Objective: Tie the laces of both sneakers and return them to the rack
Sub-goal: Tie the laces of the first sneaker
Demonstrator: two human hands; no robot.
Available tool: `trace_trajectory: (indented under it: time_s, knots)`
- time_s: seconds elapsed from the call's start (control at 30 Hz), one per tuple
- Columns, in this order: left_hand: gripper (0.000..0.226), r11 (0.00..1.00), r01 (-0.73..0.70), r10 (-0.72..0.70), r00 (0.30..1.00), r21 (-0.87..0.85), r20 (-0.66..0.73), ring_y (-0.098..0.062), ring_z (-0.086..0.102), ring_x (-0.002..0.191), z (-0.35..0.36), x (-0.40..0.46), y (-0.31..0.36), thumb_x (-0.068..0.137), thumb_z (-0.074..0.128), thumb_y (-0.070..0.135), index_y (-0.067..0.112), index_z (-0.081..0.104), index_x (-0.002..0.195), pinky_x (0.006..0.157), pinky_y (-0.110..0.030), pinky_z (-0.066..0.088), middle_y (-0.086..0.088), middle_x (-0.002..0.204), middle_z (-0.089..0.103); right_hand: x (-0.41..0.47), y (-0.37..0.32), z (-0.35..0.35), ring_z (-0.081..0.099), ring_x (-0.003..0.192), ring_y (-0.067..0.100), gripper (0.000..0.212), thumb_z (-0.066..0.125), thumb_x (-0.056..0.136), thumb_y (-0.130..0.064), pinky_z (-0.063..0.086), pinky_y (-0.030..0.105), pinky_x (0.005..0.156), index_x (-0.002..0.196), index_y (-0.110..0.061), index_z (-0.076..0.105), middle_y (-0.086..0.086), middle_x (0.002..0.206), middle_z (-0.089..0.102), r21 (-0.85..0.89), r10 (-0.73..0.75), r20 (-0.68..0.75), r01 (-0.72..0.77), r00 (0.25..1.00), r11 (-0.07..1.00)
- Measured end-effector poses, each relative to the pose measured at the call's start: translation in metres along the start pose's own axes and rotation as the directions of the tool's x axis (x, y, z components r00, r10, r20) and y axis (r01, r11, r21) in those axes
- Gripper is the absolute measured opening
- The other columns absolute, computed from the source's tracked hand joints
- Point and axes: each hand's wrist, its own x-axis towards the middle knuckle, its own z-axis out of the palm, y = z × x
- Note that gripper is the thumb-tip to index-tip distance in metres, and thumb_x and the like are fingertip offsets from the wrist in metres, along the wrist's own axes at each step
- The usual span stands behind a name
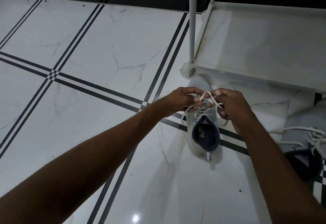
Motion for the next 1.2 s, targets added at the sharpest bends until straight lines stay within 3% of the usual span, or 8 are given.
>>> trace_trajectory:
  time_s: [0.37,0.57,0.67,0.8,0.9,0.97,1.1,1.2]
  knots:
    - [0.008,0.978,0.11,-0.124,0.99,-0.176,-0.071,-0.011,0.063,0.058,0.016,0.015,-0.009,0.093,0.063,0.006,0.005,0.07,0.092,0.058,-0.021,0.052,-0.019,0.093,0.068,0.013,0.013,0.007,0.061,0.052,-0.001,0.026,0.053,0.096,-0.006,0.04,0.01,0.046,0.108,-0.026,0.064,-0.006,0.073,0.068,-0.338,-0.239,0.083,0.253,0.968,0.907]
    - [0.024,0.955,0.143,-0.148,0.989,-0.258,0.0,-0.009,0.058,0.07,0.015,0.009,-0.009,0.095,0.062,0.024,0.003,0.07,0.104,0.068,-0.021,0.053,-0.008,0.093,0.065,0.021,0.023,0.006,0.064,0.055,0.01,0.025,0.058,0.092,-0.01,0.048,0.024,0.057,0.104,-0.032,0.061,-0.002,0.065,0.067,-0.42,-0.247,0.11,0.27,0.963,0.866]
    - [0.032,0.968,0.122,-0.144,0.986,-0.219,-0.089,-0.01,0.054,0.067,0.02,0.012,-0.013,0.089,0.07,0.025,0.0,0.07,0.108,0.06,-0.019,0.049,-0.011,0.093,0.063,0.018,0.025,0.01,0.066,0.065,0.009,0.027,0.056,0.092,-0.006,0.047,0.017,0.056,0.108,-0.027,0.055,-0.003,0.079,0.068,-0.321,-0.184,0.158,0.226,0.97,0.92]
    - [0.021,0.973,0.096,-0.114,0.99,-0.21,-0.078,-0.008,0.049,0.059,0.013,0.009,-0.008,0.096,0.06,0.024,0.007,0.066,0.106,0.055,-0.018,0.044,-0.001,0.075,0.057,0.018,0.038,-0.002,0.054,0.057,0.014,0.026,0.057,0.096,-0.008,0.042,0.025,0.052,0.118,-0.017,0.048,0.004,0.079,0.068,-0.052,0.037,0.169,-0.028,0.985,0.998]
    - [0.031,0.998,0.046,-0.048,0.998,-0.045,-0.047,-0.012,0.051,0.058,0.01,0.002,-0.003,0.096,0.059,0.03,0.001,0.069,0.104,0.055,-0.021,0.044,-0.005,0.072,0.058,0.02,0.043,-0.003,0.039,0.048,0.012,0.013,0.058,0.095,-0.007,0.032,0.021,0.044,0.106,-0.014,0.057,0.004,0.071,0.065,0.022,0.074,0.147,-0.078,0.986,0.997]
    - [0.028,0.985,-0.042,0.049,0.998,0.169,-0.039,-0.014,0.054,0.056,0.01,-0.001,0.001,0.092,0.064,0.03,0.004,0.073,0.087,0.053,-0.021,0.045,-0.009,0.069,0.062,0.021,0.042,-0.001,0.04,0.048,0.01,0.008,0.06,0.093,-0.009,0.032,0.021,0.043,0.097,-0.015,0.061,0.004,0.069,0.063,0.01,0.096,0.152,-0.099,0.984,0.995]
    - [0.029,0.606,-0.203,0.408,0.909,0.769,-0.081,-0.008,0.052,0.049,0.013,0.001,0.0,0.08,0.076,0.022,0.018,0.061,0.055,0.052,-0.022,0.039,0.002,0.052,0.058,0.024,0.04,-0.004,0.048,0.051,0.014,0.016,0.05,0.095,0.0,0.038,0.023,0.044,0.097,-0.008,0.063,0.009,0.068,0.063,0.116,0.137,0.211,-0.164,0.968,0.98]
    - [0.01,0.358,-0.194,0.574,0.817,0.914,-0.052,-0.017,0.061,0.057,0.029,0.002,-0.009,0.081,0.072,0.022,0.016,0.073,0.074,0.054,-0.024,0.036,-0.001,0.066,0.069,0.027,0.038,-0.005,0.053,0.05,0.019,0.018,0.048,0.093,0.003,0.041,0.026,0.044,0.097,-0.005,0.064,0.014,0.065,0.064,0.173,0.166,0.204,-0.203,0.965,0.964]
